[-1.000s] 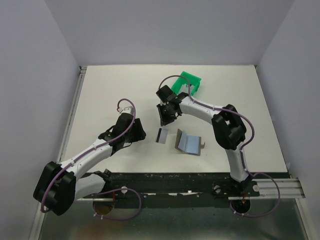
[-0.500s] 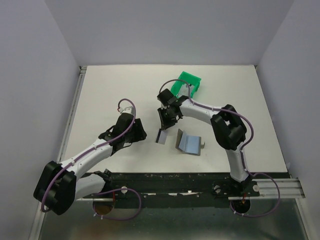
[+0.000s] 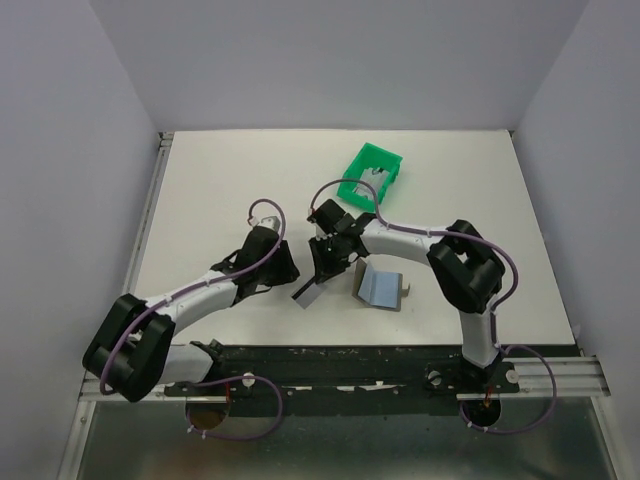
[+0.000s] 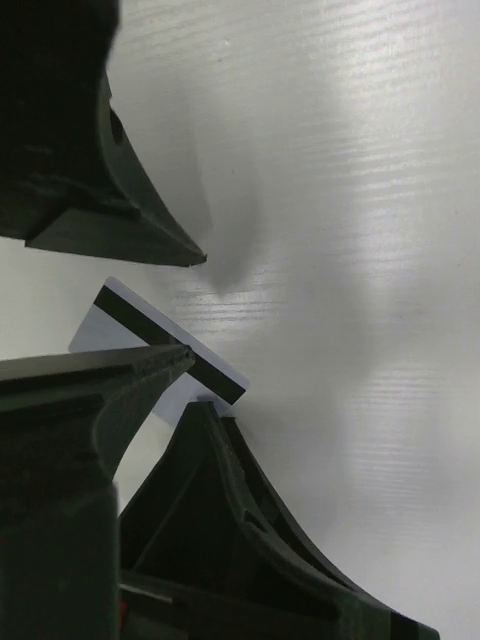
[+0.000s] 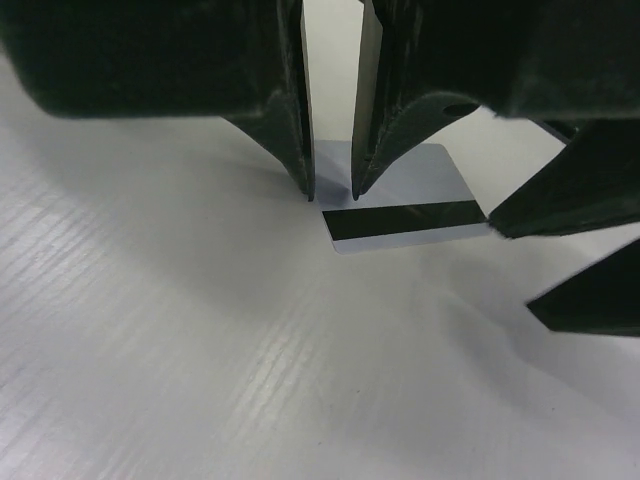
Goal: Put the credit cards into the card holder
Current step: Pick up the credit card from the center of the board.
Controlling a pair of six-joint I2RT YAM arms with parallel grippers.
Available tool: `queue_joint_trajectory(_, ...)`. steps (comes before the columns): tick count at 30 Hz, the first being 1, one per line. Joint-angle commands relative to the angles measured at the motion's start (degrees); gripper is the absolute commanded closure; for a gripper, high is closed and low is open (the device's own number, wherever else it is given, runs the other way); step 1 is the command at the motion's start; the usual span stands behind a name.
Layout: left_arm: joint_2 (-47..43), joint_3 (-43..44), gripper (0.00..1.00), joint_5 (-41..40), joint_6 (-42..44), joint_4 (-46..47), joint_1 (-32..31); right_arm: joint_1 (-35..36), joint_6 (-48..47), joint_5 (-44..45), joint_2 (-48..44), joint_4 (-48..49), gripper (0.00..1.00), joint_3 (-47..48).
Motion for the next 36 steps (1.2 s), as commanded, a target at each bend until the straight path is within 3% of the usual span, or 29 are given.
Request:
queue_joint_trajectory(1, 5.6, 0.0, 0.58, 3.8, 1.4, 6.2, -2.2, 1.4, 1.5, -0.2, 3.5, -1.6, 0.70, -5.1)
queue_joint_trajectory(6, 8.6, -0.9, 0.74, 3.5, -0.3, 7.0, -4.4, 1.6, 2.5, -0.3, 1.7, -0.6, 0.70, -7.3)
queue_joint_trajectory(11, 7.6, -3.9, 0.77, 2.6, -3.0, 7.4, -7.1, 2.2, 3.3, -0.9, -0.2, 0.4, 0.70, -9.5)
queue_joint_trajectory(25, -3.3, -12.7, 0.79, 0.8, -11.7, 2.8, -15.2, 6.8, 9.1, -1.4, -6.8, 5.2, 0.70, -20.1)
queue_joint_trajectory(36, -10.5, -15.8, 0.79, -0.2, -14.7, -1.2, -17.9, 11.4, 13.3, 0.3, -8.4, 7.1, 0.69, -23.7)
